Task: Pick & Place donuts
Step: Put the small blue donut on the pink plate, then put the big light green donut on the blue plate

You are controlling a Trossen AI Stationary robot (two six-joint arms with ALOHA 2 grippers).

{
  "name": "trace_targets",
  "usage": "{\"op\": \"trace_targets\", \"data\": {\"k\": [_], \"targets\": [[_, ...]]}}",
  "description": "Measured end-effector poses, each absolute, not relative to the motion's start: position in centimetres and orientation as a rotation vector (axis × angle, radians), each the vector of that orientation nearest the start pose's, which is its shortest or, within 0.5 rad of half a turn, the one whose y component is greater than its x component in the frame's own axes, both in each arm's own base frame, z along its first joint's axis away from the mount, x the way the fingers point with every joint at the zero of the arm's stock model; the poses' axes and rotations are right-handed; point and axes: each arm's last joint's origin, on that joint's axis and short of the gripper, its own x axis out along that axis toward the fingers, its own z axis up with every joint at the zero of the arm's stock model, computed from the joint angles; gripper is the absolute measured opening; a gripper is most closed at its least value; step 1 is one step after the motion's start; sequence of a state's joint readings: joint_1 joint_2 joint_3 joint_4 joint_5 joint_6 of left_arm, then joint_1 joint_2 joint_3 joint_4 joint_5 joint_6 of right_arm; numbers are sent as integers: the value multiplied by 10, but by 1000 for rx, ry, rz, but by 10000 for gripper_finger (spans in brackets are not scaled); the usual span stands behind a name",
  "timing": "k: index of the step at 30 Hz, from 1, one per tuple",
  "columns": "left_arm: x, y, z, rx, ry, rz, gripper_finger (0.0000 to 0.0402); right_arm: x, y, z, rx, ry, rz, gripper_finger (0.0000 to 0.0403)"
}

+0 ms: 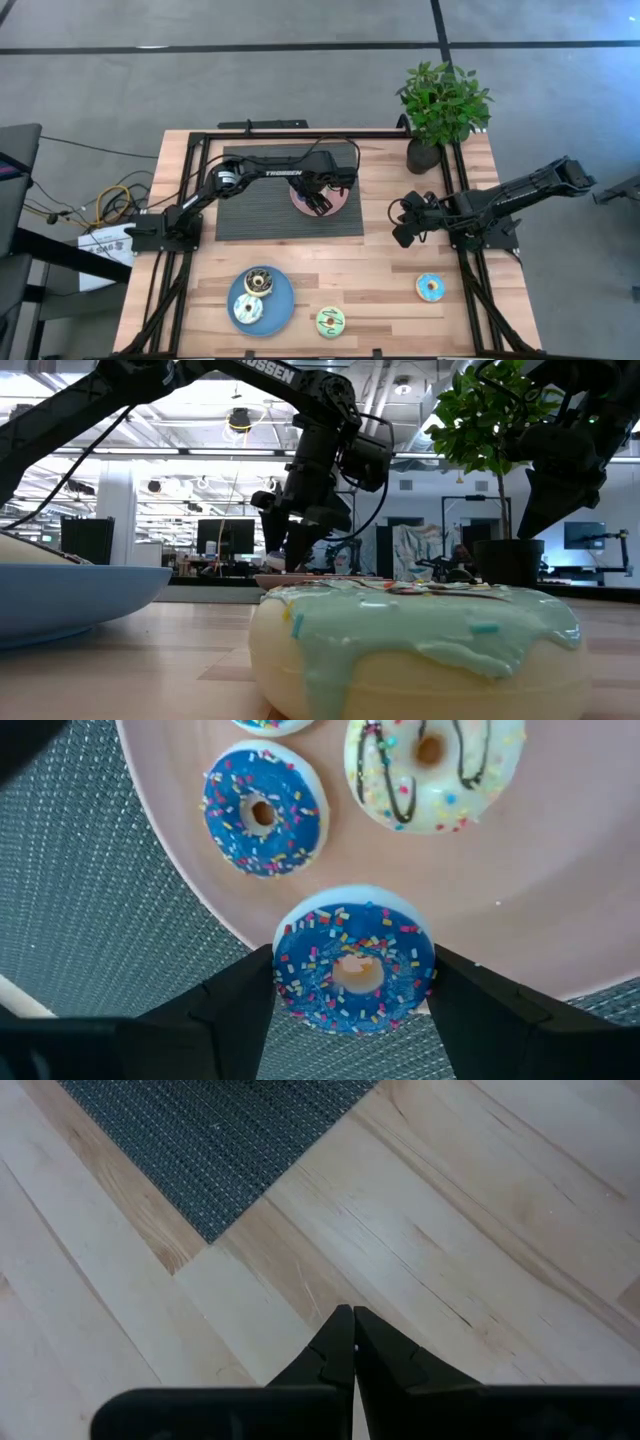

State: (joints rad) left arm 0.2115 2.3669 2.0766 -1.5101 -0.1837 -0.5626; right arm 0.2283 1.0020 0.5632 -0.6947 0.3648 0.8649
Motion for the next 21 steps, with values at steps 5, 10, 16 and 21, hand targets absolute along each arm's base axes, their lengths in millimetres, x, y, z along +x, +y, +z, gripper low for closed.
{"op": "trace_targets", "data": {"k": [5, 10, 16, 21], "targets": [[429, 94, 182, -449, 1694, 717, 236, 163, 27, 190, 446, 938, -568, 0], [433, 94, 181, -468, 1658, 699, 236, 163, 27, 190, 446, 938, -567, 0], [435, 96, 180, -445, 1626, 719, 247, 163, 27, 190, 446, 938, -567, 0], [435, 97, 180, -446, 1625, 723, 296, 163, 27, 190, 447, 938, -567, 0]]}}
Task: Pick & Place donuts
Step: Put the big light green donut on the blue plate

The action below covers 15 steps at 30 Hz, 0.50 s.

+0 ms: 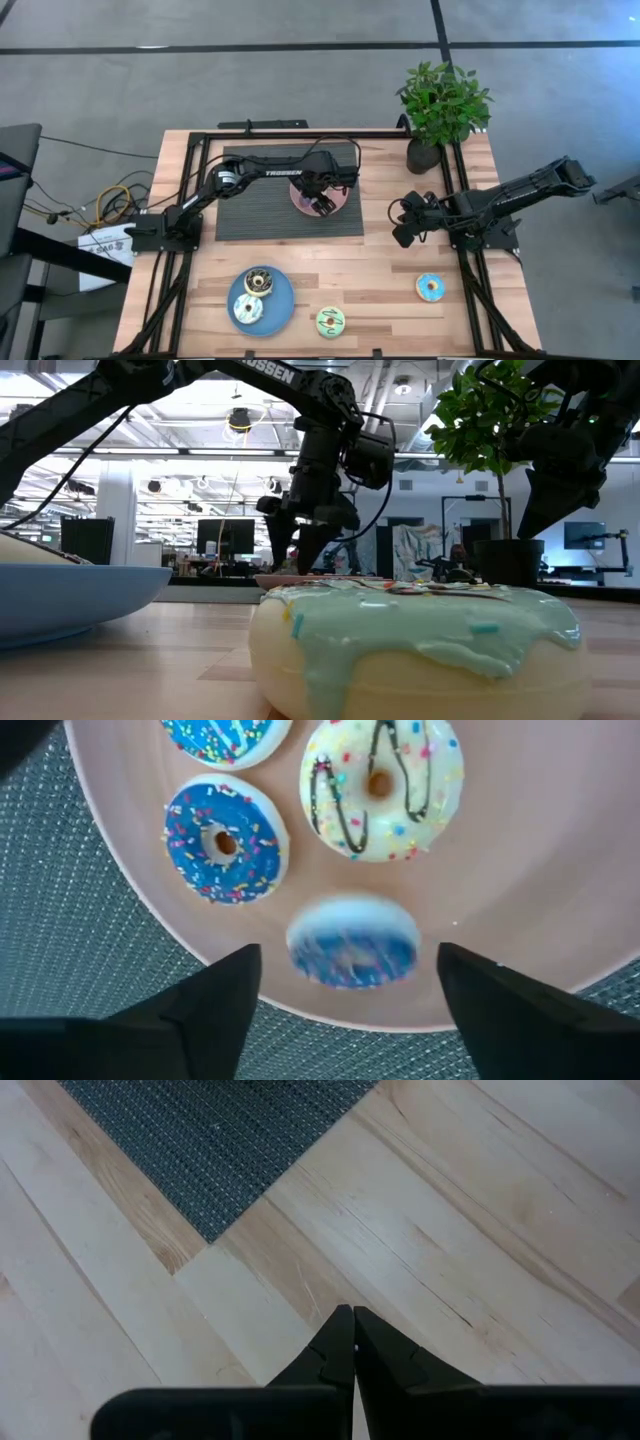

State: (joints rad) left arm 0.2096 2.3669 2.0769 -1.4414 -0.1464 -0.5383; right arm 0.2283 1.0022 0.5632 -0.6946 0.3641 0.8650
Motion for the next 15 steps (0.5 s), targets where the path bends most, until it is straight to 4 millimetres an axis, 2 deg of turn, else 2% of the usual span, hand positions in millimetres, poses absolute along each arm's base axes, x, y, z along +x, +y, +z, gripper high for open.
{"op": "trace_targets", "data": {"k": [6, 11, 15], "targets": [[435, 97, 181, -411, 1630, 706, 340, 163, 27, 190, 438, 941, -563, 0], [437, 97, 186, -502, 1595, 734, 344, 163, 27, 190, 415, 947, -550, 0], [443, 97, 199, -548, 1531, 741, 345, 163, 27, 190, 414, 947, -550, 0]]}}
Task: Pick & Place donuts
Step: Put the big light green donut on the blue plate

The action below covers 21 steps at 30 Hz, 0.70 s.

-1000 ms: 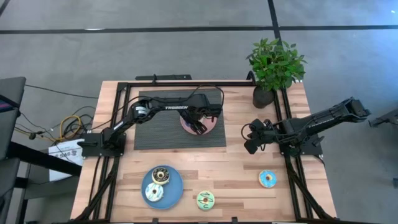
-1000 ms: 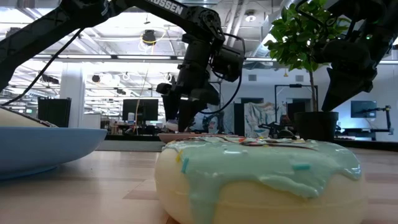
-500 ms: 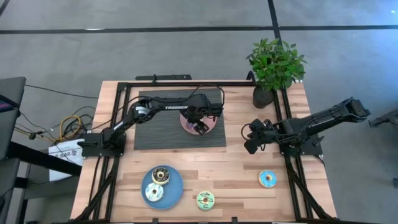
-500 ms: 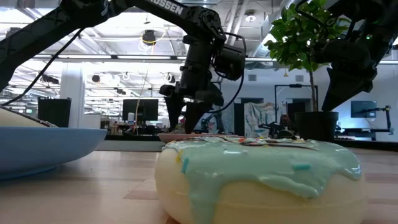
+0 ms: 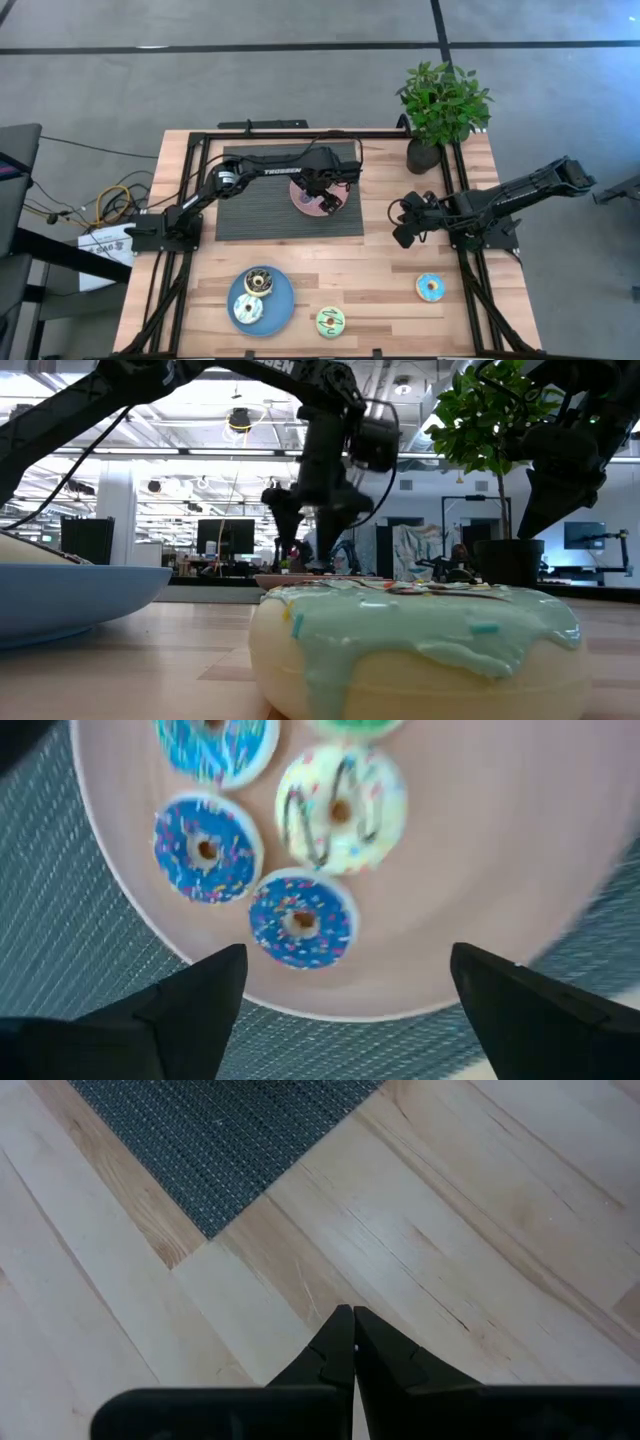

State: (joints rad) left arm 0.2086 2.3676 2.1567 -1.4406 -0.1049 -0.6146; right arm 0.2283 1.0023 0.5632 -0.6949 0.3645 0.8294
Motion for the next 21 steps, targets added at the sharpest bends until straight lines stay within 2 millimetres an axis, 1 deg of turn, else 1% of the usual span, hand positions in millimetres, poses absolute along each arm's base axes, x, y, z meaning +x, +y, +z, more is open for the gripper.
{"op": "trace_targets", "data": {"k": [3, 5, 9, 11, 15, 19, 21], "targets": [[449, 93, 215, -550, 1466, 721, 345, 163, 27, 190, 414, 947, -550, 0], [454, 86, 228, -560, 1413, 710, 345, 163, 27, 190, 415, 947, -550, 0], [466, 66, 250, -565, 1279, 662, 345, 163, 28, 190, 418, 951, -545, 0], [472, 53, 255, -565, 1208, 641, 345, 163, 28, 190, 427, 961, -532, 0], [481, 17, 262, -576, 1126, 569, 345, 163, 28, 190, 429, 963, -530, 0], [482, -23, 262, -592, 1110, 549, 345, 163, 29, 190, 440, 977, -512, 0], [481, -44, 262, -593, 1085, 570, 345, 163, 29, 190, 425, 989, -492, 0]]}}
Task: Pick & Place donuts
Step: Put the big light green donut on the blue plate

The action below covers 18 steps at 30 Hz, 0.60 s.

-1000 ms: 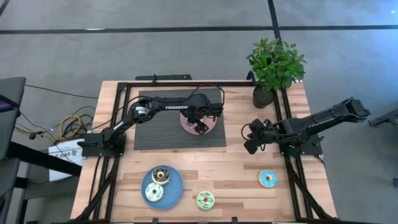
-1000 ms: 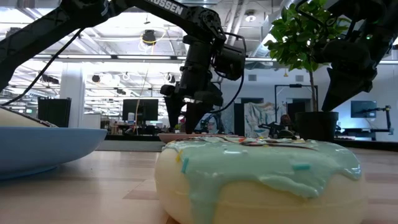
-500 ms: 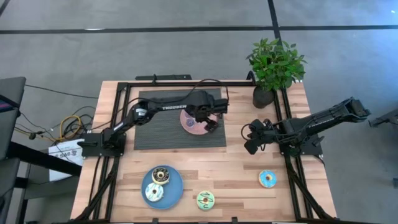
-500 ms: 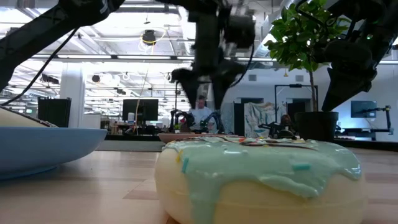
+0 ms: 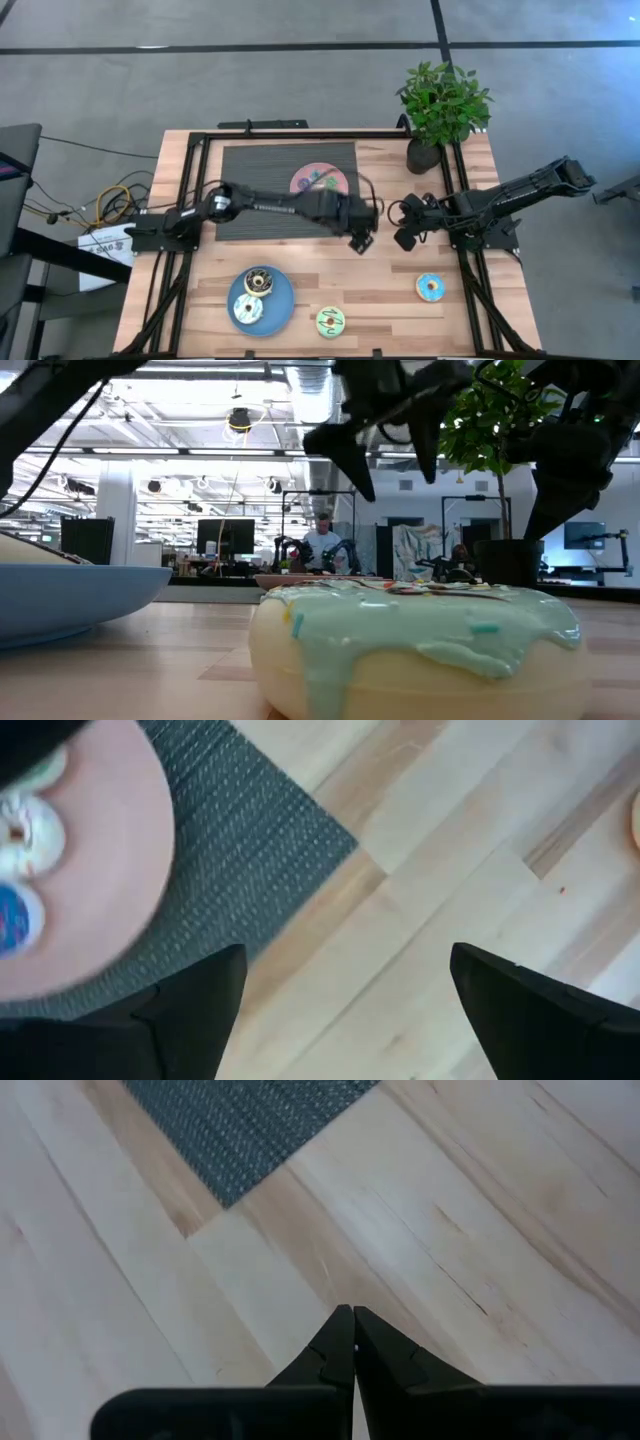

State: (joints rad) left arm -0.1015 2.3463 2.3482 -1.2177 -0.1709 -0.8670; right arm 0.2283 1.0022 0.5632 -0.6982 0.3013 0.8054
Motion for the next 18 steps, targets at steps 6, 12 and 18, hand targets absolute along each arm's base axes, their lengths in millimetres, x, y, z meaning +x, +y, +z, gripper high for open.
{"op": "trace_targets", "data": {"k": [6, 12, 18], "targets": [[470, -108, 263, -613, 992, 660, 345, 161, 29, 189, 360, 1031, -450, 0], [456, -156, 261, -674, 932, 704, 345, 161, 29, 188, 358, 1035, -452, 0], [447, -180, 262, -710, 889, 721, 345, 155, 28, 188, 349, 1069, -458, 0]]}}
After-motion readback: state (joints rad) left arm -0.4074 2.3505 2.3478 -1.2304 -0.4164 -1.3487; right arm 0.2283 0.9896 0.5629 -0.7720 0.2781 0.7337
